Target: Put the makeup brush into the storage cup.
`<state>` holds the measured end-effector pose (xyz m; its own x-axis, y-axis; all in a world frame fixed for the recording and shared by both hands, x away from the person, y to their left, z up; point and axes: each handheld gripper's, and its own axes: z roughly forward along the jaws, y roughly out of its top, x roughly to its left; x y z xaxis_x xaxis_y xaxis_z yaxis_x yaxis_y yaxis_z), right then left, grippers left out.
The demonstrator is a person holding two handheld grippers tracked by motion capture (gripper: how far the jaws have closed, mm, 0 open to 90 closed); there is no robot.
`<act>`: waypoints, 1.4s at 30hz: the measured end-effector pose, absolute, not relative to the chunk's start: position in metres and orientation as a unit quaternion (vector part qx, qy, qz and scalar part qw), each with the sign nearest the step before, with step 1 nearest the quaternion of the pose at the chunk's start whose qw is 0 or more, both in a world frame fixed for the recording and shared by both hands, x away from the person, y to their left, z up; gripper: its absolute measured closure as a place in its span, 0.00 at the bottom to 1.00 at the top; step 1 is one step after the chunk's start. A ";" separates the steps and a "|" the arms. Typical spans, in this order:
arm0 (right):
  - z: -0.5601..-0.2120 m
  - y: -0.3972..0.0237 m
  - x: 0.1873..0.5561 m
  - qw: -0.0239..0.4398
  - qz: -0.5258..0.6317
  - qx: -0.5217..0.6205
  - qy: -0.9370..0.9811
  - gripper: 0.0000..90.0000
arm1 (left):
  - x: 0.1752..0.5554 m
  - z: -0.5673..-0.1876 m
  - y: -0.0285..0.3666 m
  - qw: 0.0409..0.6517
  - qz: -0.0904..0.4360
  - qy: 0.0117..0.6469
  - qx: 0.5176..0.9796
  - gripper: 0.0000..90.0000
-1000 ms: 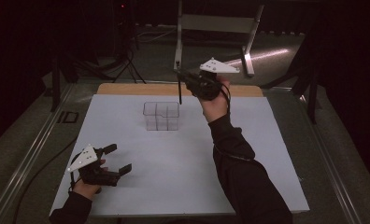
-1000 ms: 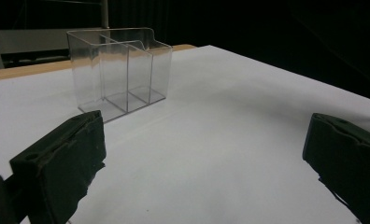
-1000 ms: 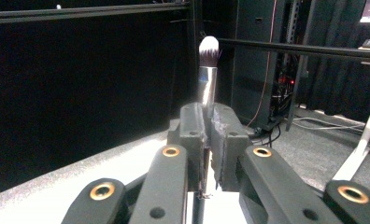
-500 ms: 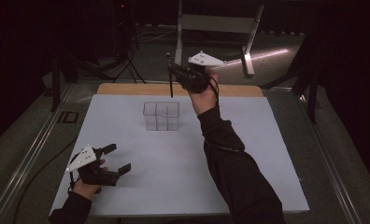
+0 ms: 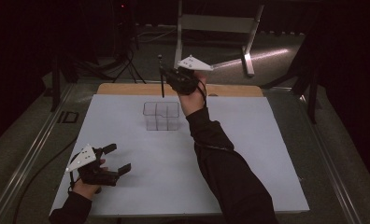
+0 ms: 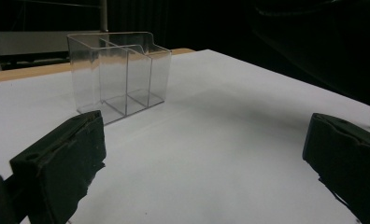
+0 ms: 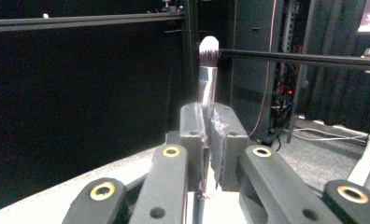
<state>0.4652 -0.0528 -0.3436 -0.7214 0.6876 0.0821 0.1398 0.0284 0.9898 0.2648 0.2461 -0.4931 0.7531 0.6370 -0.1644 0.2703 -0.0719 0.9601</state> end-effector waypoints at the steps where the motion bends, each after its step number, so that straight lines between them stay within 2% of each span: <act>1: -0.346 -0.052 0.466 0.217 0.626 0.304 0.685 0.93 | 0.265 -0.493 0.246 0.603 0.152 0.317 0.716 0.01; 11: -0.365 -0.043 0.473 0.223 0.604 0.329 0.691 0.93 | 0.264 -0.493 0.246 0.603 0.151 0.315 0.717 0.01; 42: -0.426 -0.034 0.487 0.180 0.548 0.373 0.726 0.93 | 0.265 -0.493 0.245 0.606 0.146 0.314 0.716 0.01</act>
<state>0.4869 -0.0344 -0.4259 -0.6562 0.7401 0.1472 0.3447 0.1204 0.9310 0.2646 0.2447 -0.4934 0.7597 0.6274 -0.1707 0.2728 -0.0693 0.9596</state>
